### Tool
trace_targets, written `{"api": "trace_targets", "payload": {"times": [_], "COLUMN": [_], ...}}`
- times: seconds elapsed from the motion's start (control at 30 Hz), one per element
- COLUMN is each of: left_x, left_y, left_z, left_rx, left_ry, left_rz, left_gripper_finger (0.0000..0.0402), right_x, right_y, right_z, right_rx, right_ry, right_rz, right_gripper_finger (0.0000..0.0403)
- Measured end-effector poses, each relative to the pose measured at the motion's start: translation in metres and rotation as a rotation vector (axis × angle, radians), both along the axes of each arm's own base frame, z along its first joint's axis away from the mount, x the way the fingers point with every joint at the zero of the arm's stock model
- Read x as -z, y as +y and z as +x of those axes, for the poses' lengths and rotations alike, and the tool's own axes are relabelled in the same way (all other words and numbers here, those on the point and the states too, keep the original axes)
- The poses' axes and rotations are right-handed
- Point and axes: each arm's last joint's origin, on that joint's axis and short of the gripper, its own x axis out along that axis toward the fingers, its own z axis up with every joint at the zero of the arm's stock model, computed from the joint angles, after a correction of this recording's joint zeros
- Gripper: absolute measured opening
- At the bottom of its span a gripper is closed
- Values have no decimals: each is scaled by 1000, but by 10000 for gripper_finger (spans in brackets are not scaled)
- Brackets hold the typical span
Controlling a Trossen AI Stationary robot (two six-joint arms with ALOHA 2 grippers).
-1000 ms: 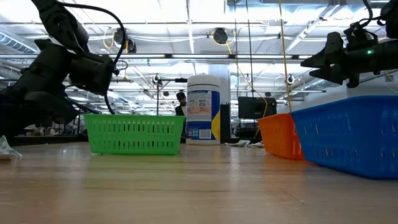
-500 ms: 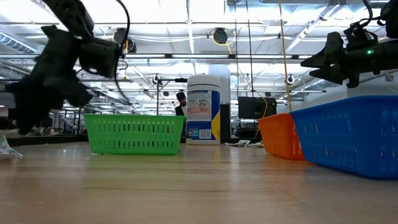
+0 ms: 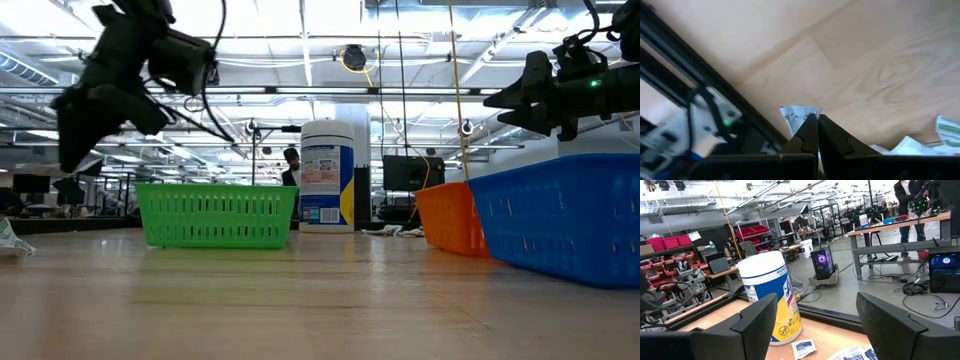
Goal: Pick & Place First Aid Supplies
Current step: Put the black pad into the black bin
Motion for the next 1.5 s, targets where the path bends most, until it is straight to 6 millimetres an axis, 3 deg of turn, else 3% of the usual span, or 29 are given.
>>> {"api": "trace_targets", "payload": {"times": [0.5,0.67,0.8,1.07,1.23,1.5], "left_x": [-37,-49,-50,-17,-6,-7], "left_y": [34,41,45,48,49,50], "left_z": [109,136,150,174,184,182], "left_rx": [523,637,665,680,664,633], "left_ry": [-140,-203,-225,-210,-237,-204], "left_rz": [10,19,25,56,84,118], "left_gripper_finger": [0,0,0,0,4,77], "right_x": [0,0,0,0,0,0], "right_y": [0,0,0,0,0,0], "right_z": [0,0,0,0,0,0], "right_rx": [0,0,0,0,0,0], "right_ry": [2,2,2,2,2,2], "right_rz": [0,0,0,0,1,0], "right_gripper_finger": [267,267,267,267,267,267]}}
